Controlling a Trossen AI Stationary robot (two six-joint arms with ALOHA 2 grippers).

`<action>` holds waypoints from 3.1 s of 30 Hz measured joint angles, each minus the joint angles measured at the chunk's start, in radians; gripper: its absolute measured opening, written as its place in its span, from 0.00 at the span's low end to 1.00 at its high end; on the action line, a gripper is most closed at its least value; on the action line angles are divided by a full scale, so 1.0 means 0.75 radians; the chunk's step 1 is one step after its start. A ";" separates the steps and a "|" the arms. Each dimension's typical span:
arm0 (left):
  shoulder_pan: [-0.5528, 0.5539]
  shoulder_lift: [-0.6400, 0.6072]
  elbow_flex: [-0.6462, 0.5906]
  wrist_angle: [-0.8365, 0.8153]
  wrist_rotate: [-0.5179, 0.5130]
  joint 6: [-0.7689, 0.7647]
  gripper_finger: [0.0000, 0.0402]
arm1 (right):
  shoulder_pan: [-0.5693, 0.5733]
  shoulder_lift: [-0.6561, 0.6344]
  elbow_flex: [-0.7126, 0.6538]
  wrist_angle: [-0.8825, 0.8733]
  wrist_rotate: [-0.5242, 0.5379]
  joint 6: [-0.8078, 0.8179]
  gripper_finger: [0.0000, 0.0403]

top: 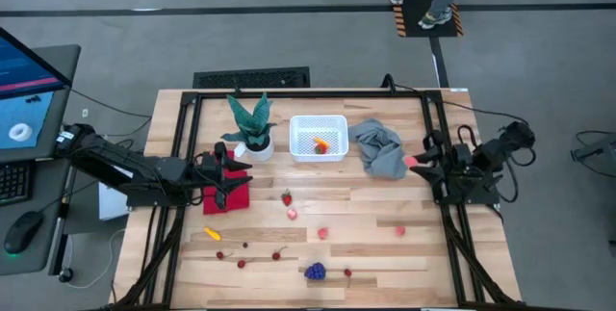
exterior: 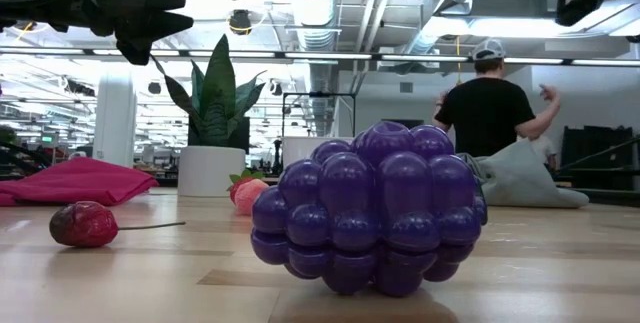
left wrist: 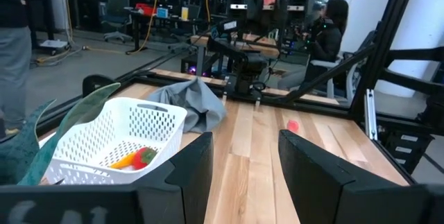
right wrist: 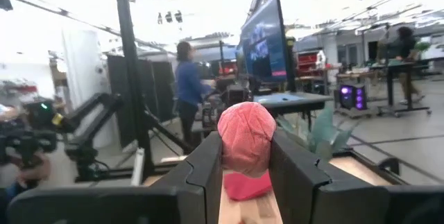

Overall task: Pick and placing Produce into tupperware
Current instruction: Put the pink peach into the white bin

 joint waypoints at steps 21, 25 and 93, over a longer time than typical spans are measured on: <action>0.000 0.000 0.000 0.057 0.001 0.072 0.39 | -0.454 0.001 -0.279 0.125 -0.150 0.221 0.31; 0.000 -0.001 0.000 0.057 0.001 0.072 0.39 | -0.534 0.015 -0.299 0.123 -0.154 0.264 0.31; 0.037 0.000 0.000 0.019 0.012 0.051 0.39 | -1.310 2.188 0.849 0.219 -0.852 0.457 0.42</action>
